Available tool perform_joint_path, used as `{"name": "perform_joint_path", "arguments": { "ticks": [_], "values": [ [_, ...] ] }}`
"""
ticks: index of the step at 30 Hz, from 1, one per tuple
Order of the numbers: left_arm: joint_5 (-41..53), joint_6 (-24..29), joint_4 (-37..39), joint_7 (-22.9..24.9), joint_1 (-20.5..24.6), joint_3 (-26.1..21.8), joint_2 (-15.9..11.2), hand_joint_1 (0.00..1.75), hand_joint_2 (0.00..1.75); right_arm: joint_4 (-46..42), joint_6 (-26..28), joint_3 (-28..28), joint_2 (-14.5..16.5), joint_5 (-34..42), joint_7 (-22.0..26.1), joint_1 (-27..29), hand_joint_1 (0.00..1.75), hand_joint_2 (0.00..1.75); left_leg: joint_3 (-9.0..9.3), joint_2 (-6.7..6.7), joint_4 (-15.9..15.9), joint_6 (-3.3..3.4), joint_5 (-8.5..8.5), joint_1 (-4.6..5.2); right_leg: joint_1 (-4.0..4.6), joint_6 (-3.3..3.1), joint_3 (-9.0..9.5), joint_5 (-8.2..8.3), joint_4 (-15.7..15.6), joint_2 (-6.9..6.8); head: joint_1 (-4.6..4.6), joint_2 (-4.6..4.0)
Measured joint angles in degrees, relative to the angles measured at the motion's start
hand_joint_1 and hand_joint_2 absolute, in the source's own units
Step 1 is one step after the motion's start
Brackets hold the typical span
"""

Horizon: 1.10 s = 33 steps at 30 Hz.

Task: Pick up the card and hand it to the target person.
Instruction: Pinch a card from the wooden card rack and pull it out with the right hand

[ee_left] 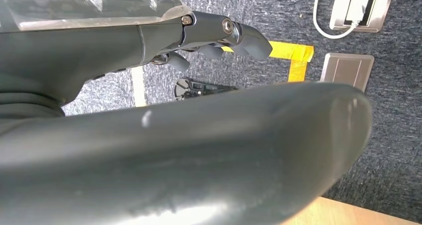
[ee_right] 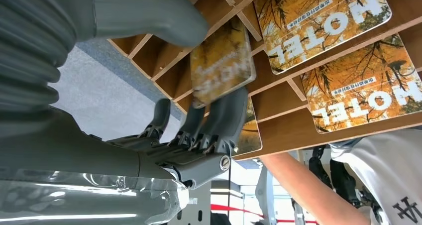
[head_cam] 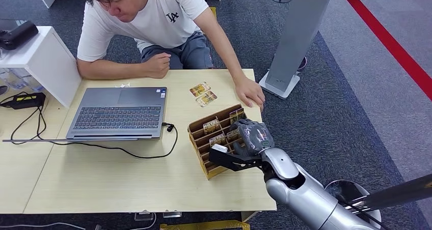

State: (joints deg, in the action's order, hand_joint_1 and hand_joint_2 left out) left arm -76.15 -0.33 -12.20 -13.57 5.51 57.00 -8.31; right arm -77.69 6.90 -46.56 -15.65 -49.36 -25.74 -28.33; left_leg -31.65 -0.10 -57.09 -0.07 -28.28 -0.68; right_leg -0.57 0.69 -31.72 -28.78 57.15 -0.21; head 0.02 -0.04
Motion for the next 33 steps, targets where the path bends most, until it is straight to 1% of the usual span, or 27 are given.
{"name": "perform_joint_path", "arguments": {
  "ticks": [2,5,18,21,25,29,33],
  "values": [
    [0.0,0.0,0.0,0.0,0.0,0.0,0.0,0.00,0.00,0.2,0.0,0.0,0.0,0.0,0.0,0.0,1.23,1.75,0.00,0.00,0.0,0.00,0.00,0.00,0.00,0.00,0.00,0.00,0.0,0.00,0.01,0.00],
    [0.0,0.0,0.0,0.0,0.0,0.0,0.0,0.00,0.00,0.4,0.0,0.0,0.0,0.0,0.0,0.0,1.30,1.75,0.00,0.00,0.0,0.00,0.00,0.00,0.00,0.00,0.00,0.00,0.0,0.00,0.02,0.00],
    [-0.2,0.2,0.0,0.0,0.0,0.0,0.0,0.00,0.00,0.8,0.0,0.0,0.3,0.1,0.1,-0.5,1.39,1.75,0.00,0.00,0.0,0.00,0.00,0.00,0.00,0.00,0.00,0.00,0.0,0.00,0.02,0.00],
    [-0.2,0.0,0.0,-0.1,0.0,0.0,0.0,0.00,0.00,0.8,0.1,0.0,0.3,0.4,0.1,-0.6,1.47,1.75,0.00,0.00,0.0,0.00,0.00,0.00,0.00,0.00,0.00,0.00,0.0,0.00,0.02,0.00],
    [-0.2,-1.4,0.0,-0.5,0.0,0.0,0.0,0.00,0.00,0.9,0.1,0.0,0.3,0.6,0.2,-0.6,1.66,1.75,0.00,0.00,0.0,0.00,0.00,0.00,0.00,0.00,0.00,0.00,0.0,0.00,0.00,0.00],
    [0.0,-3.0,0.0,-0.7,0.0,0.0,0.0,0.00,0.00,0.9,0.2,0.0,0.3,0.7,0.2,-0.7,1.68,1.75,0.00,0.00,0.0,0.00,0.00,0.00,0.00,0.00,0.00,0.00,0.0,0.00,0.01,0.00],
    [0.1,-2.8,0.0,-1.1,0.0,0.0,0.0,0.00,0.00,1.0,0.3,0.0,0.3,0.7,0.3,-0.7,1.68,1.75,0.00,0.00,0.0,0.00,0.00,0.00,0.00,0.00,0.00,0.00,0.0,0.00,0.01,0.00]
  ]
}}
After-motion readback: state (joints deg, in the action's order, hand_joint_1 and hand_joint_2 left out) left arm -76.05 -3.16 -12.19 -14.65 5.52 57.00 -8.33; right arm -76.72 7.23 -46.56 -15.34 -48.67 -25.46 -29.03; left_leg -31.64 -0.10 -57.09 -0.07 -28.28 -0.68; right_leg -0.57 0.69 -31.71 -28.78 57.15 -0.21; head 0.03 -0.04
